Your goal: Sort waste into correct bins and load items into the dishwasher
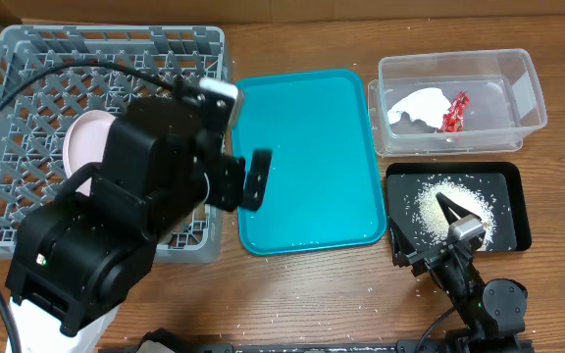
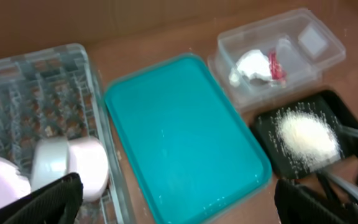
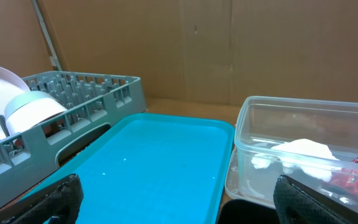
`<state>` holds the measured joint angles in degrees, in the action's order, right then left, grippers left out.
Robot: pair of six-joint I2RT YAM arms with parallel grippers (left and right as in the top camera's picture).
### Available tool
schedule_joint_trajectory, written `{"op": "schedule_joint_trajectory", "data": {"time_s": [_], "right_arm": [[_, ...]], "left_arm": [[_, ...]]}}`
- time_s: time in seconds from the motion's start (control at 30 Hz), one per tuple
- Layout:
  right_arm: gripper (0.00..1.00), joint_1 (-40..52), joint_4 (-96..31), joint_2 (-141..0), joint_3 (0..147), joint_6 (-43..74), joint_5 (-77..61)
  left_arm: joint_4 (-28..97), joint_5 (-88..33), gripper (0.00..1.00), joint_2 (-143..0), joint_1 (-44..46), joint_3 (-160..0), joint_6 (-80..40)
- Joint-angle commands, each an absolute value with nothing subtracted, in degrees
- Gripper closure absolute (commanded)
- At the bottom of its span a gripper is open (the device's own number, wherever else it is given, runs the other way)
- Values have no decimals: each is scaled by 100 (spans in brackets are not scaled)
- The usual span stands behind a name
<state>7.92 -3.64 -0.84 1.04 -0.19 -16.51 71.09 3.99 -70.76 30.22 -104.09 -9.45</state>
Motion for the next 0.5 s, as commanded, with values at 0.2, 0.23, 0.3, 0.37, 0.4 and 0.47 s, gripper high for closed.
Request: {"op": "schedule_joint_trajectory", "data": {"time_s": [0.2, 0.23, 0.3, 0.37, 0.4, 0.47], "right_arm": [[0, 781, -329, -30, 47, 3, -1610], [0, 781, -329, -30, 47, 3, -1610], [0, 781, -329, -30, 47, 3, -1610], [0, 781, -329, -30, 47, 3, -1610], [0, 781, -329, -30, 47, 5, -1610], [1, 781, -329, -30, 47, 3, -1610]], "left_arm": [[3918, -1339, 0, -5380, 1551, -7651, 156], [3566, -1540, 0, -5113, 1393, -7216, 154], [3059, -1752, 0, -4604, 1144, -6442, 154], [2652, -1833, 0, -4036, 917, -5649, 132], [2508, -1879, 0, -3800, 829, -5323, 128], [2246, -2010, 0, -3297, 652, -4659, 126]]}}
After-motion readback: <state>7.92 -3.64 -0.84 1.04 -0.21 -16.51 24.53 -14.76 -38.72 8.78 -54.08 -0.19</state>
